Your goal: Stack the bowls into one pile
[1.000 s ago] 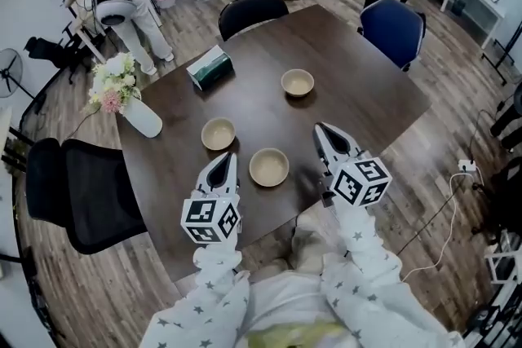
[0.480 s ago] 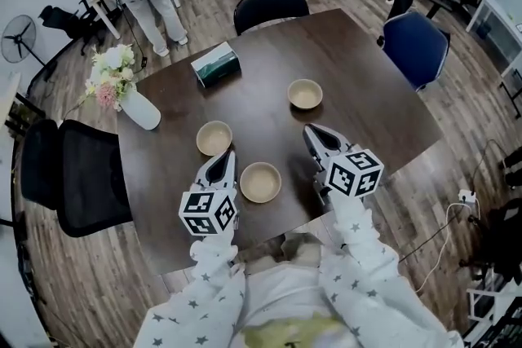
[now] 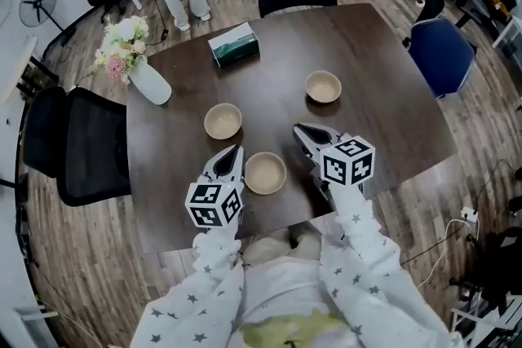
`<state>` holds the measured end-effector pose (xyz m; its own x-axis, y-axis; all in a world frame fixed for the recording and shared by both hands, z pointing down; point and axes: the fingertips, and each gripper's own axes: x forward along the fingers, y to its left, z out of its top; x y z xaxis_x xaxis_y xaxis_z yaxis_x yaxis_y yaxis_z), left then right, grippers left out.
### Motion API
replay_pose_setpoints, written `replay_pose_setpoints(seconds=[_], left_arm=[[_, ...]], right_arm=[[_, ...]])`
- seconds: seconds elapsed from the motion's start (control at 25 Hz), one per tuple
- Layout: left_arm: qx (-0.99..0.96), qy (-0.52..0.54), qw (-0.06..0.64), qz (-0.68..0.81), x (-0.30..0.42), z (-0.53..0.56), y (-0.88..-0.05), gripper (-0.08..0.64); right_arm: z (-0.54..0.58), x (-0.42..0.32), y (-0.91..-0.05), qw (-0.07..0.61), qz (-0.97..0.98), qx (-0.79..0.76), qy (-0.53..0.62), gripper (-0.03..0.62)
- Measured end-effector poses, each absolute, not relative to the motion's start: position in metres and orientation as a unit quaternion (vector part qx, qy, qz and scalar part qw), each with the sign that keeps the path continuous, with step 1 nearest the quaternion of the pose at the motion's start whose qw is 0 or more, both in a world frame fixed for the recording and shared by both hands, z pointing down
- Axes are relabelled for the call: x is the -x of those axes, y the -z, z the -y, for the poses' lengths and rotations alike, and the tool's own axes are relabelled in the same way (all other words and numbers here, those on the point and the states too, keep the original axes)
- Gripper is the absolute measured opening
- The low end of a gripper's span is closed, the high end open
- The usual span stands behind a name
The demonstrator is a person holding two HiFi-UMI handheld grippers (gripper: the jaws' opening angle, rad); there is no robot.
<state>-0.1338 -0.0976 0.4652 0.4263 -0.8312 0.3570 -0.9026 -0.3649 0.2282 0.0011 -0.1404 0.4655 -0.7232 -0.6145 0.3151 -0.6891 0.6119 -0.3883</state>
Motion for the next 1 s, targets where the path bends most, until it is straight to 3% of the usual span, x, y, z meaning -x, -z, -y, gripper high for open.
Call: replay_pose_setpoints(seconds=[0.44,0.52,0.56,1.0], left_arm=[[-0.803,-0.124,0.249,0.527,0.145,0.091,-0.498,0.026],[-0.802,-0.128,0.256,0.524,0.146,0.090,-0.505,0.026],[-0.801,-0.131,0.259,0.523,0.145,0.089,-0.509,0.026],[-0.795,-0.146,0.276,0.520,0.153,0.084,-0.527,0.026]], right_arm=[[0.127,0.048,-0.529,0.192,0.885,-0.301,-0.299,0.033],[0.125,0.055,-0.541,0.200,0.880,-0.294,-0.316,0.126],[0.121,0.059,-0.547,0.203,0.878,-0.288,-0.324,0.133],[0.102,0.073,-0.583,0.250,0.859,-0.254,-0.368,0.135]])
